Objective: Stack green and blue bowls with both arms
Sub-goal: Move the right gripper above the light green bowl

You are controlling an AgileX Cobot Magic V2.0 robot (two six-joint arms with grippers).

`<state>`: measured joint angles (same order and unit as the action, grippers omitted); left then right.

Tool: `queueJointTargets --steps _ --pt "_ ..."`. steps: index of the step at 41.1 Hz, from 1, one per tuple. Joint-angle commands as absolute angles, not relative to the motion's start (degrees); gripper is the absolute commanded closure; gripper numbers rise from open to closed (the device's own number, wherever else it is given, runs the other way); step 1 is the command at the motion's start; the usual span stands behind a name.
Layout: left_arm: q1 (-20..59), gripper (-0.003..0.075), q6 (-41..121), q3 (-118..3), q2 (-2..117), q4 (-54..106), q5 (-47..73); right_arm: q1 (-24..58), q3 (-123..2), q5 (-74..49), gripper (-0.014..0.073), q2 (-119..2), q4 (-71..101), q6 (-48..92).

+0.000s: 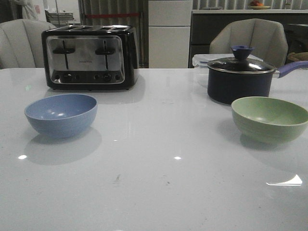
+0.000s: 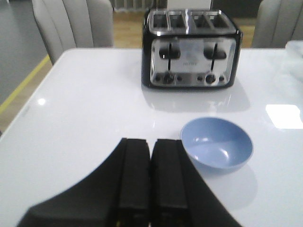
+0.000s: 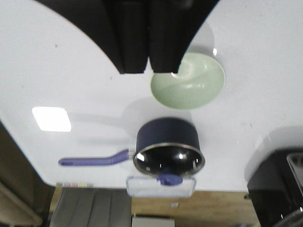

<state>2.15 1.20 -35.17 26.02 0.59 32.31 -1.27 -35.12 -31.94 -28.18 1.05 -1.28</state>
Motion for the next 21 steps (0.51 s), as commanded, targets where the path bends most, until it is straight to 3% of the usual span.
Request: queueJointTargets --steps 1,13,17,21 --pt "2.4 0.0627 1.1 -37.3 29.4 1.0 31.3 -1.3 -37.1 -29.4 0.0537 -32.6 0.7 -1.4" --pt "2.4 0.0624 1.1 -37.3 36.3 1.1 32.5 -1.3 -37.1 -29.7 0.0527 -43.3 0.7 -1.4" --pt "2.4 0.054 1.1 -37.3 37.4 1.1 32.2 -1.3 -37.1 -29.7 0.0389 -46.3 0.7 -1.4" --pt "2.4 0.0339 1.1 -37.3 37.8 1.1 31.8 -1.3 -37.1 -29.0 0.0176 -49.6 0.7 -1.4"
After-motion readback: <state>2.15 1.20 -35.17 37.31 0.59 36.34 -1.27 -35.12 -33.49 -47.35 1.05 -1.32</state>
